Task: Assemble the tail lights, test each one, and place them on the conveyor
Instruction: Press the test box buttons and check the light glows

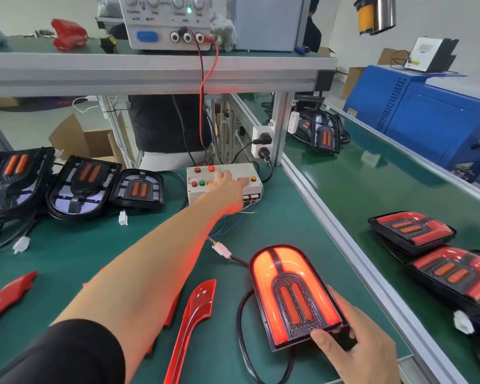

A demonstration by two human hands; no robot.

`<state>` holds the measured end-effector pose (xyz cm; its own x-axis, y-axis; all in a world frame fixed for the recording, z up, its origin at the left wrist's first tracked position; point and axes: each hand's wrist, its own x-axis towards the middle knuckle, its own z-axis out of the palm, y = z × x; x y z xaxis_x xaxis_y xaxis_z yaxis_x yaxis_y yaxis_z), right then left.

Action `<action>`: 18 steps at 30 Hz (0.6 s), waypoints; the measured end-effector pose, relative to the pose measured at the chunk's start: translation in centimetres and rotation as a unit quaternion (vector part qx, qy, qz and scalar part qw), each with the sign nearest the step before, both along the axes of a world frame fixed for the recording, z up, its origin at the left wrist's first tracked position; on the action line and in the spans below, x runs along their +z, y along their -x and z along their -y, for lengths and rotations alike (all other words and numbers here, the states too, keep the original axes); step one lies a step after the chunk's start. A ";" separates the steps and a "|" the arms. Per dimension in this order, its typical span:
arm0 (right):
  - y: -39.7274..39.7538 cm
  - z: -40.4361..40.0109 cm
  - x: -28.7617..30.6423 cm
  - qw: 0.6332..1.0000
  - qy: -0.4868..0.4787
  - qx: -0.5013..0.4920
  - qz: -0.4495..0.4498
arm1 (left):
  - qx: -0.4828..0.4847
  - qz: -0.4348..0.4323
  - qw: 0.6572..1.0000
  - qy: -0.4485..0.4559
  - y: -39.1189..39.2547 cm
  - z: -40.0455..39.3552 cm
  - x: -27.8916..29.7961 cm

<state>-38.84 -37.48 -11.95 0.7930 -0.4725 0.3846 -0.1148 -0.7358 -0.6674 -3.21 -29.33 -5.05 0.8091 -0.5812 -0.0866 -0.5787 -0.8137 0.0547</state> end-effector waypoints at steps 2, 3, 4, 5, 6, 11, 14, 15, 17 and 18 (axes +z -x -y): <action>-0.1 0.0 -0.1 1.000 0.005 -0.001 -0.001 | 0.004 -0.004 1.000 -0.005 0.0 0.1 0.0; -0.1 0.1 -0.2 1.000 0.008 0.002 -0.002 | 0.004 -0.004 1.000 -0.009 0.0 0.1 0.0; -0.1 0.1 -0.2 1.000 0.007 0.005 -0.003 | 0.003 -0.003 1.000 -0.011 -0.1 0.2 0.0; 0.0 0.1 -0.2 1.000 0.005 0.005 -0.003 | 0.002 -0.001 1.000 -0.012 -0.1 0.1 0.0; 0.0 0.2 -0.2 1.000 0.002 0.004 -0.001 | 0.001 0.000 1.000 -0.011 -0.1 0.1 -0.1; 0.1 0.1 -0.2 1.000 -0.013 0.009 -0.004 | -0.009 0.009 1.000 -0.006 0.0 -0.1 -0.3; 0.2 0.1 -0.3 1.000 -0.021 0.012 -0.014 | -0.010 0.011 1.000 -0.006 0.0 -0.1 -0.4; 0.2 0.1 -0.3 1.000 -0.021 0.011 -0.015 | -0.010 0.010 1.000 -0.005 0.0 -0.1 -0.4; 0.2 0.2 -0.4 1.000 -0.017 0.009 -0.016 | -0.010 0.009 1.000 -0.004 -0.1 -0.1 -0.4; 0.1 0.2 -0.4 1.000 -0.015 0.009 -0.017 | -0.010 0.009 1.000 -0.003 -0.1 -0.1 -0.3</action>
<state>-38.95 -37.67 -12.34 0.8139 -0.4685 0.3437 -0.1244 -0.7183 -0.6845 -3.11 -29.20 -5.36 0.7989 -0.5966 -0.0758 -0.5956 -0.8024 0.0381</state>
